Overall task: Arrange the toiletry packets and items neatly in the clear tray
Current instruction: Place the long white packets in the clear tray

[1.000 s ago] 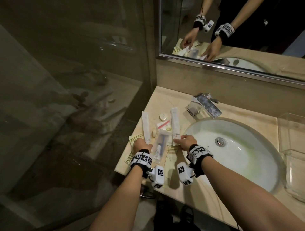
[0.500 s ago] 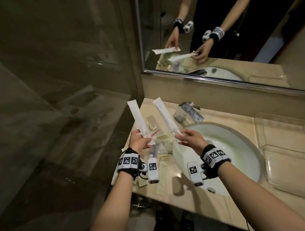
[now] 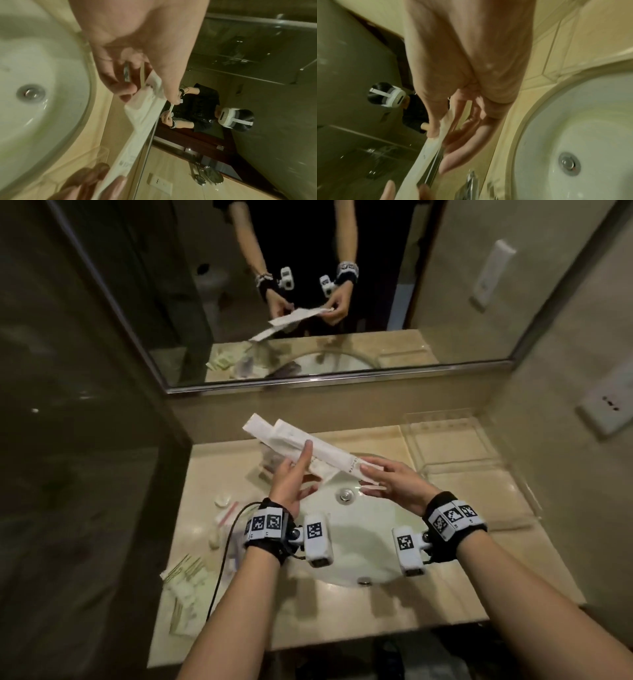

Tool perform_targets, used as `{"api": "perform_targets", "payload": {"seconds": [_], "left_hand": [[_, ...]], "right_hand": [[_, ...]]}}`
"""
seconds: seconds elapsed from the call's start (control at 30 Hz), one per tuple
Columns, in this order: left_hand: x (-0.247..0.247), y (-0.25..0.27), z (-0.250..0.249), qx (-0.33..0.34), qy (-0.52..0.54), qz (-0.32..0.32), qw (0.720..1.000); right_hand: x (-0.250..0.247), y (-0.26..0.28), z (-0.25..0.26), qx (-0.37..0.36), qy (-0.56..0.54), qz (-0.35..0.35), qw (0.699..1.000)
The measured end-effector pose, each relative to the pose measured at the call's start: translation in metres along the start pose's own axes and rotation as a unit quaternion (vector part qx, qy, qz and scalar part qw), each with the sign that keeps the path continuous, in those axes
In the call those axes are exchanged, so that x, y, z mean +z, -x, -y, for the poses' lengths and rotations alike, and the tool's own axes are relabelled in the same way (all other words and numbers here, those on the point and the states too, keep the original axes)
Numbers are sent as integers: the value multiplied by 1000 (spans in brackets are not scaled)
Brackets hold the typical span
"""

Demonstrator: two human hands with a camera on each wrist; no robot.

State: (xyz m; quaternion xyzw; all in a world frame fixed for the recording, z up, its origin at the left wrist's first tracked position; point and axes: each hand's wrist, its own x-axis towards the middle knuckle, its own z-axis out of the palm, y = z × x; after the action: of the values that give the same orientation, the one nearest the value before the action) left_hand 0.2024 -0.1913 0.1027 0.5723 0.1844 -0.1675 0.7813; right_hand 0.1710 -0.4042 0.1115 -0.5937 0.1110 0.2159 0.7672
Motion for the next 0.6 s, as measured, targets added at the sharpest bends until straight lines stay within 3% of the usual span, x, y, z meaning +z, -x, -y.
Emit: {"api": "perform_targets", "payload": {"seconds": [0.33,0.47,0.6], "left_hand": [[126,-18,59,-15,35,-46,998],[177,-20,94,-41,-9,-23,999],[223,-15,128,-79,-32,3,996]], "right_hand": [[-155,42,3,7,-104,-75,992],[-209,49,-6,1,-255,-170,952],[-241,49,-23,44,-318,-189,928]]}}
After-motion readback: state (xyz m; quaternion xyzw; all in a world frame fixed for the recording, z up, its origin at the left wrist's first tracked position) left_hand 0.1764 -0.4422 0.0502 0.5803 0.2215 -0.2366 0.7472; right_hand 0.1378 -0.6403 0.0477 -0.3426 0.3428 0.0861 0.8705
